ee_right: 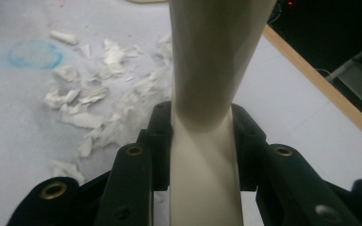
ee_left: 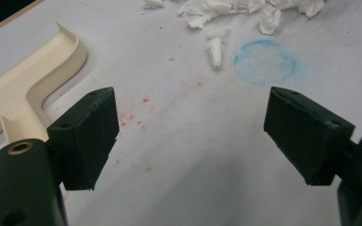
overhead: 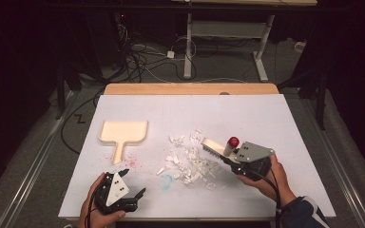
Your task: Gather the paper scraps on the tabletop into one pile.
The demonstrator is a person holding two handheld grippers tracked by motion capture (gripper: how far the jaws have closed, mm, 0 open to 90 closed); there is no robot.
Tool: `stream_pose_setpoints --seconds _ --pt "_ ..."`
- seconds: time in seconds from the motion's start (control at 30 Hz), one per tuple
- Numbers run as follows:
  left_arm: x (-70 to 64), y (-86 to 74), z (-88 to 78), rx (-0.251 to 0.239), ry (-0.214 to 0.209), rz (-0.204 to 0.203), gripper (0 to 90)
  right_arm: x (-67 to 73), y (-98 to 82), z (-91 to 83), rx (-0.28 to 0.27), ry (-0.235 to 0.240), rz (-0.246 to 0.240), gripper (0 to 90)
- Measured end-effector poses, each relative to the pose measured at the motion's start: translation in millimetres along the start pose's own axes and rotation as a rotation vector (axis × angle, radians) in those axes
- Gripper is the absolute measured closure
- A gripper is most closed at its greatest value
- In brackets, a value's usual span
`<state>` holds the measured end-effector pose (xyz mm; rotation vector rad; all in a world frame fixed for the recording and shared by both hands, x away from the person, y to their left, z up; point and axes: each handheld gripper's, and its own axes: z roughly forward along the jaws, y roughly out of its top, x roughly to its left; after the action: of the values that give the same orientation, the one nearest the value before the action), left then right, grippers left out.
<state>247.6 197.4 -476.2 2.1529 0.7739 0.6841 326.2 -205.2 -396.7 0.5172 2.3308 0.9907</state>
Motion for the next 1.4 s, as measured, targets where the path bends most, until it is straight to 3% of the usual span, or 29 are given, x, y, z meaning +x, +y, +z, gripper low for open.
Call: stream_pose_setpoints --seconds 0.2,0.33,0.47,0.6,0.73,0.9,0.97,1.07,1.17,1.4 --pt "1.6 -0.6 0.6 0.0 -0.005 -0.007 17.6 -16.8 2.8 13.7 0.027 -0.069 0.018 67.9" --pt "0.6 1.0 2.4 0.002 -0.007 -0.005 18.2 -34.2 4.7 40.4 0.051 -0.133 0.044 67.9" --pt "-0.3 0.6 4.6 0.009 -0.016 0.0 18.2 -46.5 7.6 72.2 0.101 -0.203 0.04 67.9" --pt "1.7 -2.3 3.6 0.016 -0.02 -0.004 18.2 -50.2 11.8 99.4 0.136 -0.235 0.026 67.9" --pt "4.0 -3.7 0.5 0.005 -0.017 -0.016 18.2 -42.5 21.9 118.1 0.136 -0.259 0.004 67.9" --pt "2.3 -4.1 1.6 0.015 -0.017 0.003 18.3 -25.4 30.3 129.0 0.103 -0.172 -0.055 67.9" --pt "1.5 -3.7 2.2 0.018 -0.019 0.009 18.3 -17.1 33.9 128.0 0.061 -0.092 -0.085 67.9" --pt "0.7 -3.2 1.4 0.016 -0.017 0.013 18.3 -4.0 37.6 126.1 0.036 -0.011 -0.134 67.9" --pt "1.4 -3.6 1.7 0.018 -0.018 0.01 18.3 8.4 37.1 121.3 0.032 0.046 -0.185 67.7" --pt "0.4 -3.1 2.2 0.021 -0.018 0.011 18.3 24.0 27.4 100.5 0.01 0.138 -0.226 67.5"
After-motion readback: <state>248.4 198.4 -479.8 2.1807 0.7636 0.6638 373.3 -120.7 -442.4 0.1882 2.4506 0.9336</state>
